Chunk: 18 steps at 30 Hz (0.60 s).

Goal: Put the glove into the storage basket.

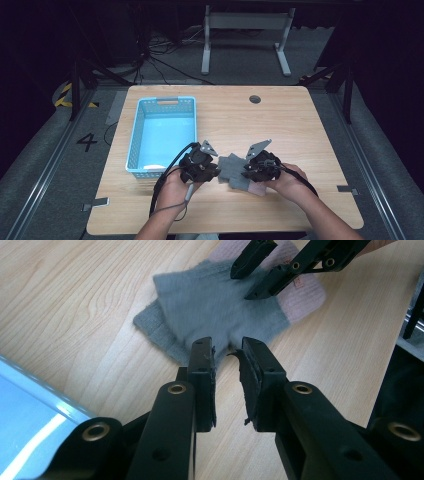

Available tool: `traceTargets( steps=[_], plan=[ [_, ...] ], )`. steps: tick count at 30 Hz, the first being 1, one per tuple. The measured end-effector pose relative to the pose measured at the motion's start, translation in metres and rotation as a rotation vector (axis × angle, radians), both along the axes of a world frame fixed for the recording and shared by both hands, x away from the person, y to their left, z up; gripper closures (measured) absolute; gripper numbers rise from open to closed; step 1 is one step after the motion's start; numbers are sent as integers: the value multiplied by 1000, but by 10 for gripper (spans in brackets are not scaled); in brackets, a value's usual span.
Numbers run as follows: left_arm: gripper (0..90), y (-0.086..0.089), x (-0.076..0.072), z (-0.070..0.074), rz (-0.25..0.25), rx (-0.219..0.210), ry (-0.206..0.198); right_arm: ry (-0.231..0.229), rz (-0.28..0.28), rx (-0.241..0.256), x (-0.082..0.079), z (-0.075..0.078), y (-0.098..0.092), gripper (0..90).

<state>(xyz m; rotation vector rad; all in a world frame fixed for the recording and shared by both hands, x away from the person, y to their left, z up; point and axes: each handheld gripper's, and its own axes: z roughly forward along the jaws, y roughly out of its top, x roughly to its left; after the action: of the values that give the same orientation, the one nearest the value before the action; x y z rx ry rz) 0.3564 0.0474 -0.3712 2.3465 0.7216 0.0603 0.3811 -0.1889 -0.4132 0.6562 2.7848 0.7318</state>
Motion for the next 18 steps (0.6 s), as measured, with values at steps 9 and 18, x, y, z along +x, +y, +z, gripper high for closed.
traceTargets(
  steps=[9, 18],
  plan=[
    [732, -8, -2, -6, 0, 36, -7, -47, -57, 99, -8, 24, -27, 609],
    [706, -16, 4, -15, 56, 79, 28, -26, -156, 97, -3, 23, -69, 618]
  ],
)
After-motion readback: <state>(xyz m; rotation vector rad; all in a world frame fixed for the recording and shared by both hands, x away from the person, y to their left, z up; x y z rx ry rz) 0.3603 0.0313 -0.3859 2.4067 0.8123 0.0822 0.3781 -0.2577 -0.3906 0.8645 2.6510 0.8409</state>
